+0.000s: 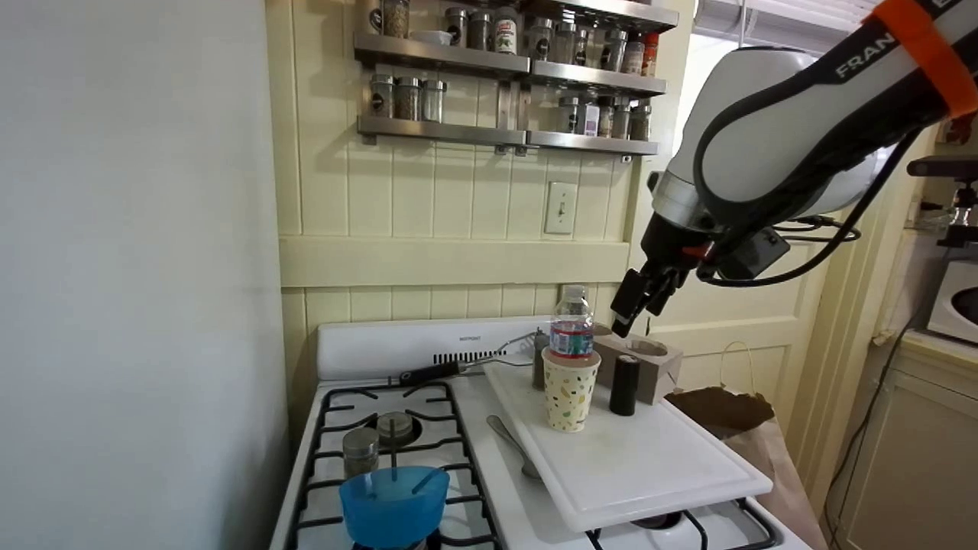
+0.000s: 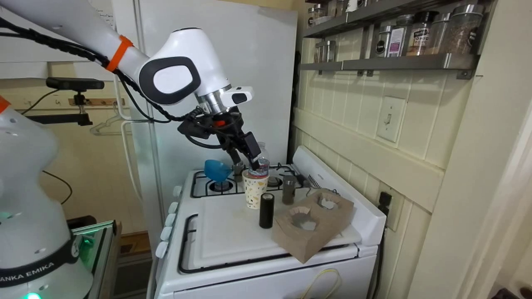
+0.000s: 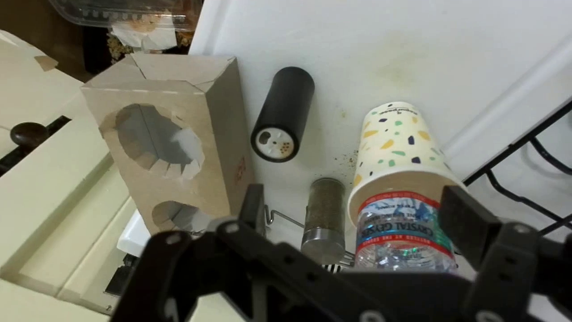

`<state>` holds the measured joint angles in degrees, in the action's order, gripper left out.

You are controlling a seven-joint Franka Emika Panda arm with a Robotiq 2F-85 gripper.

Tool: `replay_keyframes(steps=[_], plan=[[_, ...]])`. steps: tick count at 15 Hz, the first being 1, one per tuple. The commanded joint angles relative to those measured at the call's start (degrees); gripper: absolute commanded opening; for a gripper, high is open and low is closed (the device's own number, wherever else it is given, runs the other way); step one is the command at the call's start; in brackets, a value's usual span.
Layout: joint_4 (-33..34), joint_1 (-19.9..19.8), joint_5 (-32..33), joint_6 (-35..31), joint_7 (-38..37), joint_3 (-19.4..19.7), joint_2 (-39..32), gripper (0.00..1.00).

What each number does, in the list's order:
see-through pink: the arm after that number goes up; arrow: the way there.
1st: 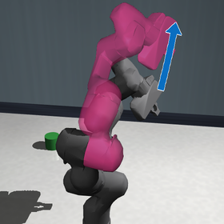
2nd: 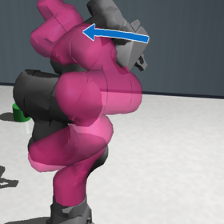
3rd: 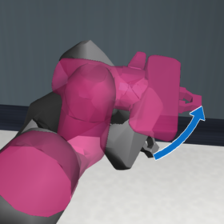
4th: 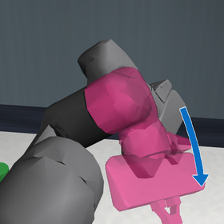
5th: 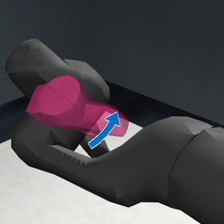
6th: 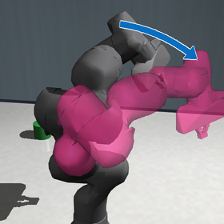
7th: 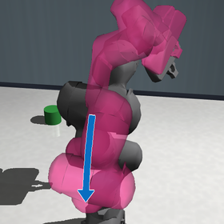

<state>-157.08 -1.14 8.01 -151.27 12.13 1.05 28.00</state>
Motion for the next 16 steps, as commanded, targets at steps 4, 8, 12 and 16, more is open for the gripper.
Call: replay_keyframes(steps=[4,8,12,16], plan=[[0.2,-0.9,0.8,0.2,-6.2,-2.3,1.3,1.00],[0.2,-0.9,0.7,0.1,-6.1,-1.9,1.1,1.00],[-0.5,-4.2,2.0,-2.4,-17.6,-7.5,0.6,1.00],[-0.7,-6.6,1.2,0.1,-31.6,-13.0,2.7,1.00]])
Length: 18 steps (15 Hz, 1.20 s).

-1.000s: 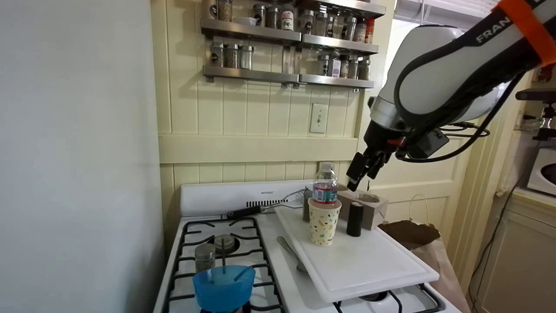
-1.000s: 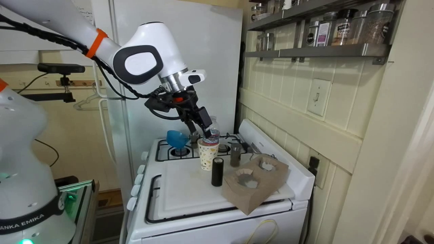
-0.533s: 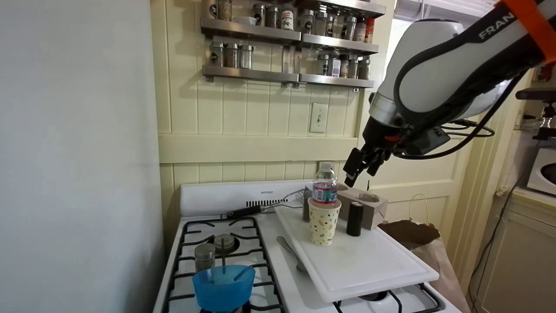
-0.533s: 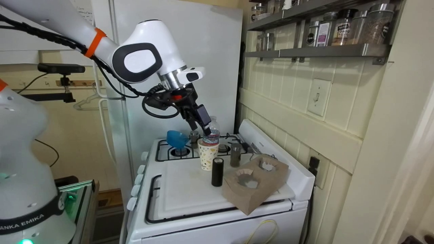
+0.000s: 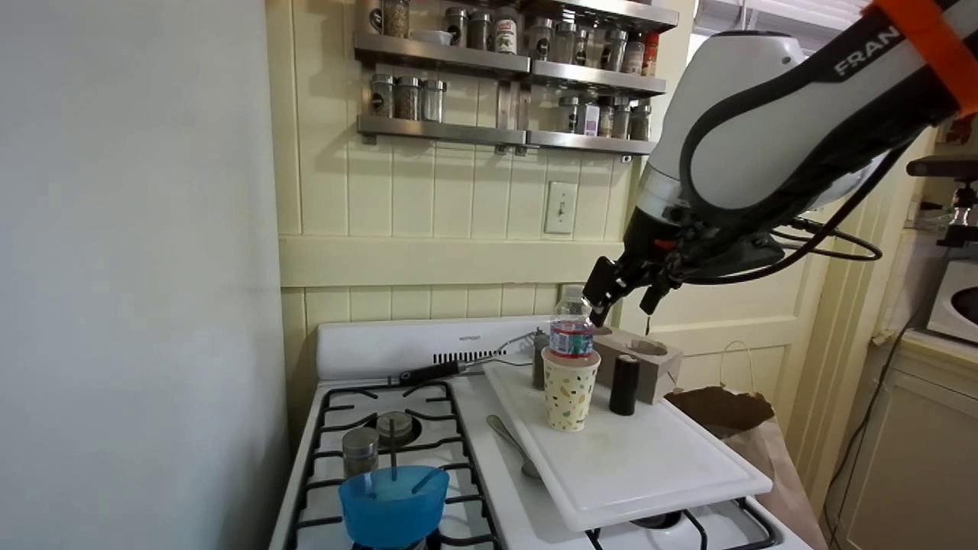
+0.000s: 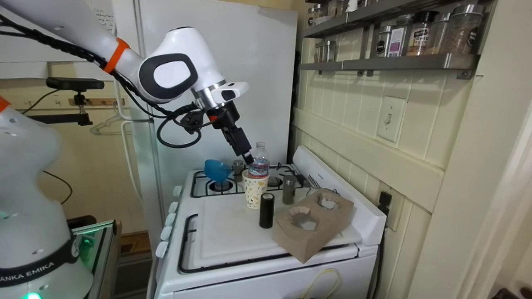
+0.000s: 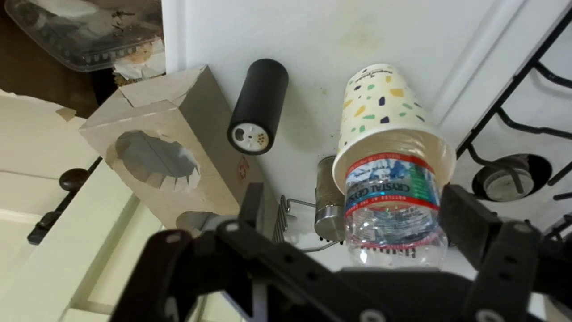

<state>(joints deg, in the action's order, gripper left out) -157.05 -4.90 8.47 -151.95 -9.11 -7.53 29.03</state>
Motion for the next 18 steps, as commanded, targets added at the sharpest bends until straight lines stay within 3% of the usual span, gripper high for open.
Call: replay_keyframes(steps=[1,6,9,13,18], plan=[[-0.7,-3.7,0.9,1.4,-14.0,-5.9,2.3,1.00],[-0.6,-7.8,0.6,5.8,-31.2,-13.0,4.6,1.00],[-0.7,-7.5,1.0,9.5,-38.9,-14.8,6.5,1.00],[-0.6,-4.4,1.7,14.8,-41.8,-15.1,8.3,1.00],[-0.6,-5.6,10.5,18.9,-48.7,-20.3,10.5,1.00]])
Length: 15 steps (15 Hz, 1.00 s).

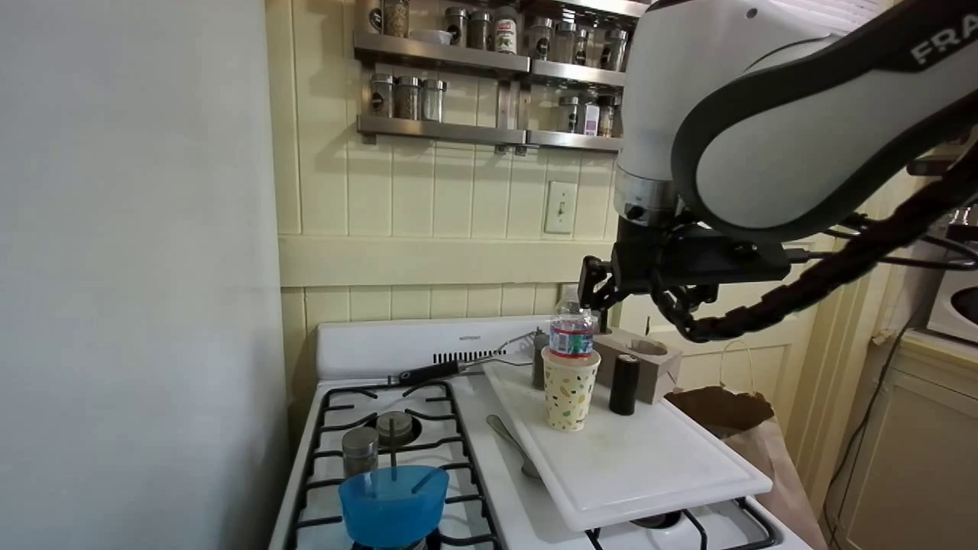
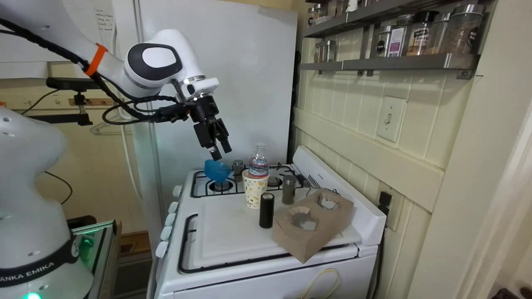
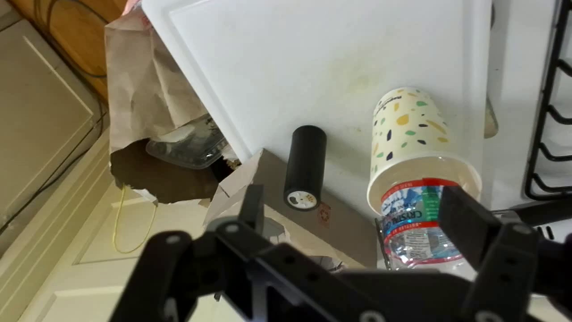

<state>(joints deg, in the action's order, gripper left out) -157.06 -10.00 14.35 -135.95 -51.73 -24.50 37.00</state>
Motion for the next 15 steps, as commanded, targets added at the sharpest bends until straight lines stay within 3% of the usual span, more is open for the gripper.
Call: replay_keyframes(steps=[1,3,4,7,12,14,15], plan=[[-0.6,0.1,5.4,3.2,-8.2,-3.6,2.5,1.00],[-0.4,3.9,3.7,-0.2,-5.0,-0.3,0.5,1.00],[0.2,2.7,4.6,1.6,-5.9,-0.6,0.4,1.00],[0.1,4.3,4.3,1.3,-5.6,0.1,0.4,1.00],[-0.1,2.7,4.6,-20.5,-6.1,0.6,-4.1,1.00],[-0.2,2.3,2.5,-23.8,-5.1,1.3,-6.0,1.00],[-0.3,4.3,4.2,-24.5,-6.6,4.0,-7.5,1.00]])
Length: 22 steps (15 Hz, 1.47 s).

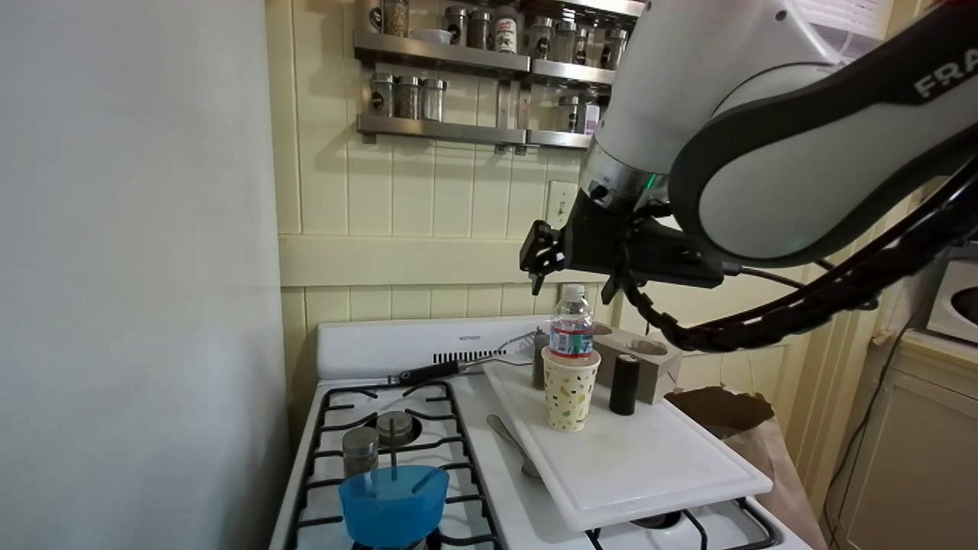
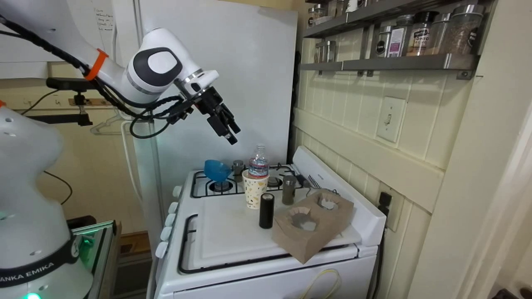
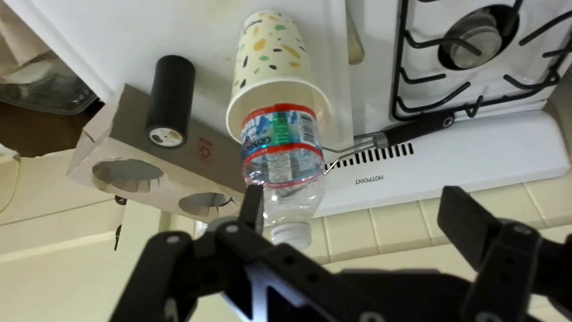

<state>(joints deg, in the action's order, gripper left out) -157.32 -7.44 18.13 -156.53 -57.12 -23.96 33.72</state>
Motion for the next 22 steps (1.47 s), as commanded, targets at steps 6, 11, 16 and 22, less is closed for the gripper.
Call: replay_keyframes(steps=[6,11,16,22], plan=[[-0.2,11.4,-3.7,4.4,2.4,15.0,-6.8,1.00],[0.0,15.1,-9.1,18.3,10.1,15.2,-3.4,1.00],[0.2,12.2,-7.1,27.8,9.3,9.8,-0.8,1.00],[0.1,8.9,-4.3,21.2,7.2,6.8,-1.3,1.00]])
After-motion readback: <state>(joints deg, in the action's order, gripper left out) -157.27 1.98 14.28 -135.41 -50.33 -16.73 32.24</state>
